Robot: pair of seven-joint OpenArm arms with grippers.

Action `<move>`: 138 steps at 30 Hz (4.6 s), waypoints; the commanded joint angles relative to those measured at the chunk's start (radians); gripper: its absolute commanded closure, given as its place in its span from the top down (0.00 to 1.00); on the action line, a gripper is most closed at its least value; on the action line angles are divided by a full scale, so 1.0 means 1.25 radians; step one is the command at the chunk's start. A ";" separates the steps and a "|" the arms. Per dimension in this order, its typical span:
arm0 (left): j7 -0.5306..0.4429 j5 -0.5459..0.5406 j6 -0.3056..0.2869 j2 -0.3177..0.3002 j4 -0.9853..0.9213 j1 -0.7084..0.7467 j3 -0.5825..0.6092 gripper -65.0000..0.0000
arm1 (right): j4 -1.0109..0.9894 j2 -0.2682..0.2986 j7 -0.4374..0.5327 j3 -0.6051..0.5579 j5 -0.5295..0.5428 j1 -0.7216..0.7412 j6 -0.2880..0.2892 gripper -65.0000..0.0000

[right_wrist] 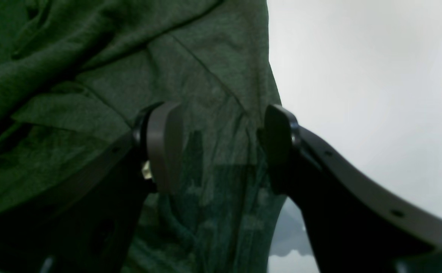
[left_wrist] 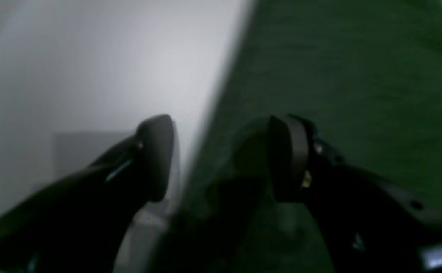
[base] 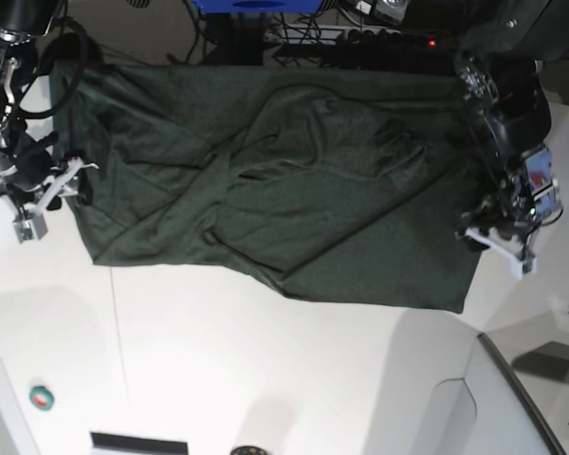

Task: Layout the t-shirt on the table in an organized manner, then fold the t-shirt properly
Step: 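Grasp the opposite shirt edge with the left gripper, both holding edges, then lift the shirt edge with both grippers and fold it over lengthwise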

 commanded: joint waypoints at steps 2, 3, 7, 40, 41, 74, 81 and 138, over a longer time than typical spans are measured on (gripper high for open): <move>-0.025 0.002 0.008 -0.010 0.008 0.018 0.003 0.58 | 0.015 0.009 0.017 0.004 0.010 0.008 0.002 0.49; -0.029 0.002 0.008 -0.010 0.008 0.025 0.003 0.56 | 0.015 0.008 0.017 0.004 0.011 0.008 0.002 0.49; -0.029 -0.004 0.007 -0.010 0.011 0.034 0.003 0.19 | 0.014 0.007 0.017 0.004 0.011 0.008 0.002 0.49; 0.173 0.002 0.008 0.029 0.473 0.300 0.018 0.47 | 0.008 -0.013 0.017 -0.002 0.011 0.015 0.002 0.49; 0.183 -0.003 0.007 0.022 0.479 0.299 0.008 0.61 | 0.008 -0.013 0.017 -0.002 0.011 0.015 0.002 0.49; -0.011 0.003 0.009 -0.056 -0.139 -0.096 -0.002 0.43 | 0.007 -0.007 0.017 -0.002 0.010 0.045 0.002 0.49; -0.118 -0.006 0.010 -0.046 -0.181 -0.079 0.067 0.00 | -0.101 0.052 0.017 -0.010 0.005 0.139 0.002 0.50; -0.008 -0.006 0.010 -0.018 0.091 -0.106 0.165 0.00 | -0.706 0.140 0.271 -0.380 -0.086 0.563 -0.002 0.01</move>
